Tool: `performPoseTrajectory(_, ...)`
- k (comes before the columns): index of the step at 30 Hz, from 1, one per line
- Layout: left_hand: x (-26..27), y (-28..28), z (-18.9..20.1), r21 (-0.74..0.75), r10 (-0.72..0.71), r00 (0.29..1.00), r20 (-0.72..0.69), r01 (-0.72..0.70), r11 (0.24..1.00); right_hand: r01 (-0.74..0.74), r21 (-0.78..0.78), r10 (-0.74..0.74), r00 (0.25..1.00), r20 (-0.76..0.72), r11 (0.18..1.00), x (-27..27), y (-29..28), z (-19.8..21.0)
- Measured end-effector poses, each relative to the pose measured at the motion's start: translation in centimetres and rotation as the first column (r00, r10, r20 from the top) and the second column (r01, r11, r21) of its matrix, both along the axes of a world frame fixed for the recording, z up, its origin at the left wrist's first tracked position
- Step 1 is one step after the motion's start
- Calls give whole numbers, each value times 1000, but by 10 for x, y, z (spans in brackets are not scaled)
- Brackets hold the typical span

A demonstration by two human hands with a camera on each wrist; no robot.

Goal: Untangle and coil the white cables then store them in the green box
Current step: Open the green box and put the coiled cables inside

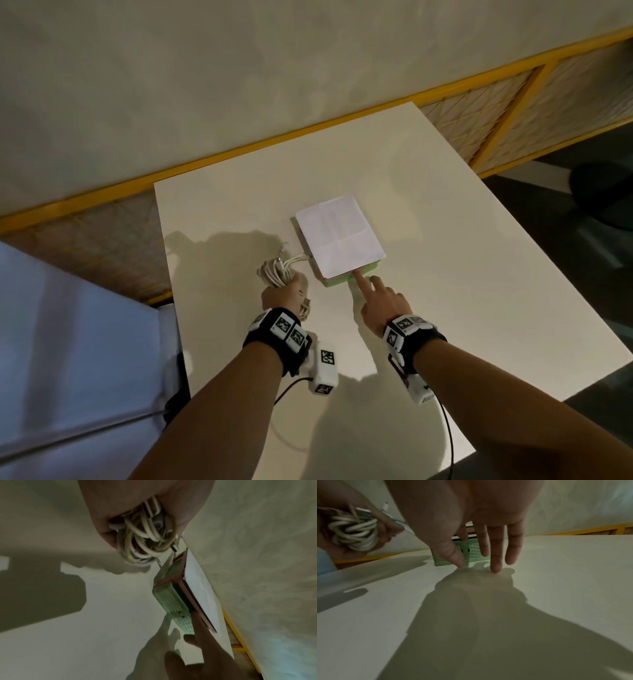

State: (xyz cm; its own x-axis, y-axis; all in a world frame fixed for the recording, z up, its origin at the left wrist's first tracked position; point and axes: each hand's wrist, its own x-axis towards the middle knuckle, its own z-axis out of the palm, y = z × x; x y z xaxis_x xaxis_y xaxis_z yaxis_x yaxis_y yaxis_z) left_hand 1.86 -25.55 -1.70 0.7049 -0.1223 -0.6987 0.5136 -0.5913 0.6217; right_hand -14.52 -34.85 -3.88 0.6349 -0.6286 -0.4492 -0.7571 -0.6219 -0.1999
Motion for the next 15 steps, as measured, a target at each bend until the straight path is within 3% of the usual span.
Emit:
performPoseTrajectory(9, -13, -14, 0, -29, -30, 999, 8, 31, 999, 21, -47, -20, 999, 34, 999, 8, 2, 6)
performPoseTrajectory(15, -11, 7, 2, -26, -63, 997, 52, 64, 998, 21, -47, -17, 996, 91, 999, -19, 20, 13)
